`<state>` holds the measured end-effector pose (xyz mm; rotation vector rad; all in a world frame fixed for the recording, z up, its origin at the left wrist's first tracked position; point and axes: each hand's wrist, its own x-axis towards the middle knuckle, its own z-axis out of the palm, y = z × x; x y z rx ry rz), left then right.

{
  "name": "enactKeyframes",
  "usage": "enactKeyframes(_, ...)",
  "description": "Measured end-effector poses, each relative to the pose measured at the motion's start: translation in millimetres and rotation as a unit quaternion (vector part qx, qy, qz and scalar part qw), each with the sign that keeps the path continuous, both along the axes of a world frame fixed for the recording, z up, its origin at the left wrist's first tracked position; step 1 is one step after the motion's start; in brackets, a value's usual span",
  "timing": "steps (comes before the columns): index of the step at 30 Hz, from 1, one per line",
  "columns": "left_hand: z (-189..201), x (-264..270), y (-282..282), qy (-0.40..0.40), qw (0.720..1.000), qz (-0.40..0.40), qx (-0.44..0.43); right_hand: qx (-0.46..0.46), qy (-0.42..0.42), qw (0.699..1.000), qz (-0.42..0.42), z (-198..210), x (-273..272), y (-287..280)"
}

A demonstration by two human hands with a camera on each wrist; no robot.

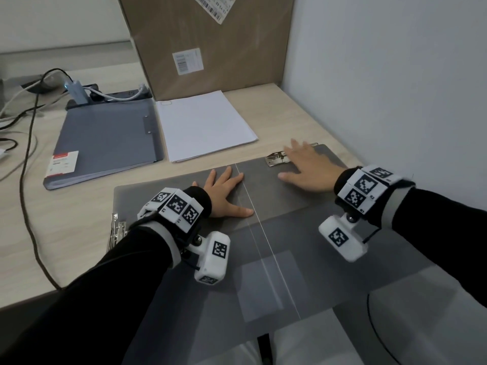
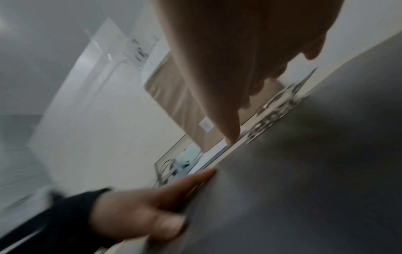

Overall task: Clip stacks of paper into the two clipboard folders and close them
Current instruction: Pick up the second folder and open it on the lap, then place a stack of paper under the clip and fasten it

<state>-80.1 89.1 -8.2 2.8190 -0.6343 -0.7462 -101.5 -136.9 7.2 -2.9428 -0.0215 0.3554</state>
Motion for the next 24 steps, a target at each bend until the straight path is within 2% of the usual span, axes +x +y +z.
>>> enactKeyframes(3,3,-1,0,0.005,1.0,0.01,-0.013,-0.014,0.095,0.993,0.064,0,-22,33)
enactKeyframes(6,7,0,5,0.014,0.998,0.032,-0.058,-0.034,0.156,0.986,0.045,-5,-38,47)
enactKeyframes(12,30,-8,17,0.019,0.978,0.099,-0.181,-0.027,0.147,0.988,0.034,-2,-28,32)
enactKeyframes(18,46,-3,39,-0.012,0.959,0.178,-0.22,-0.047,0.142,0.989,-0.013,6,-8,2)
enactKeyframes(21,44,10,51,-0.032,0.934,0.243,-0.259,-0.059,0.155,0.986,-0.019,11,0,-7)
enactKeyframes(24,44,27,60,-0.018,0.897,0.323,-0.3,-0.074,0.169,0.983,-0.014,19,10,-6)
